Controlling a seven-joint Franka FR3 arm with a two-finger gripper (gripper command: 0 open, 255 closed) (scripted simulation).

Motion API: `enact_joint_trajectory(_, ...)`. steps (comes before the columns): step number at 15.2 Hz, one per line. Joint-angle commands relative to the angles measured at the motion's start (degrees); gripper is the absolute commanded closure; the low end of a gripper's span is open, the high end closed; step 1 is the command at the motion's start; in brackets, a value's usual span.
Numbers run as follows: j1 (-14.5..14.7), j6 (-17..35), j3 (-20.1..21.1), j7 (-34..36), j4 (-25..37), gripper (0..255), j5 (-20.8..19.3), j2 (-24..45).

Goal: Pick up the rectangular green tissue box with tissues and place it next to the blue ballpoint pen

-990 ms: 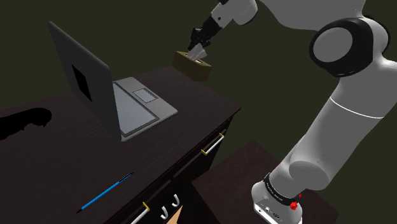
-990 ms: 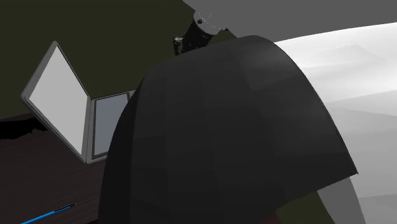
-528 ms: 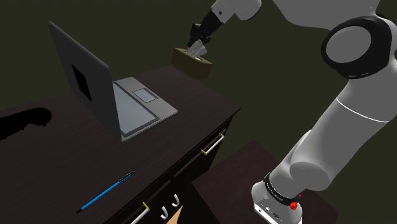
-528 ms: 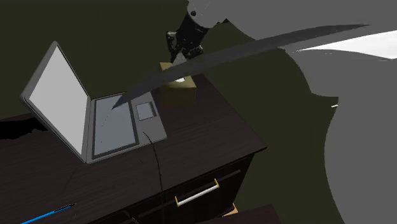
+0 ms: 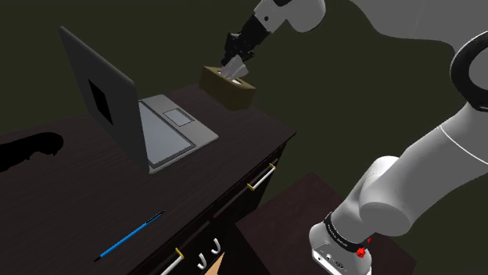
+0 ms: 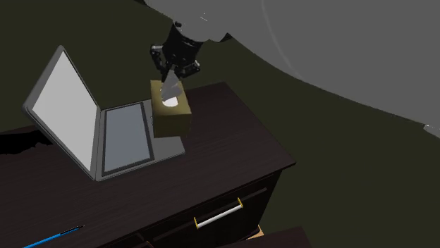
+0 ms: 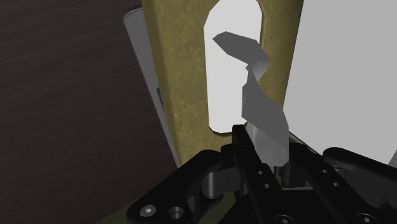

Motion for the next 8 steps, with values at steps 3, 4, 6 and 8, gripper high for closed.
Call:
enact_joint_trajectory(3, 1.6, 3.3, 3.4, 4.7, -6.1, 255, -1.3, -5.2)
enact_joint_trajectory(4, 2.0, 4.0, 4.4, 6.0, -7.4, 255, -1.6, -6.4)
enact_joint_trajectory(6, 2.8, 5.4, 6.4, 8.6, -9.8, 255, -2.0, -8.5)
enact_joint_trajectory(8, 3.5, 6.7, 8.4, 11.2, -11.9, 255, -2.3, -10.4)
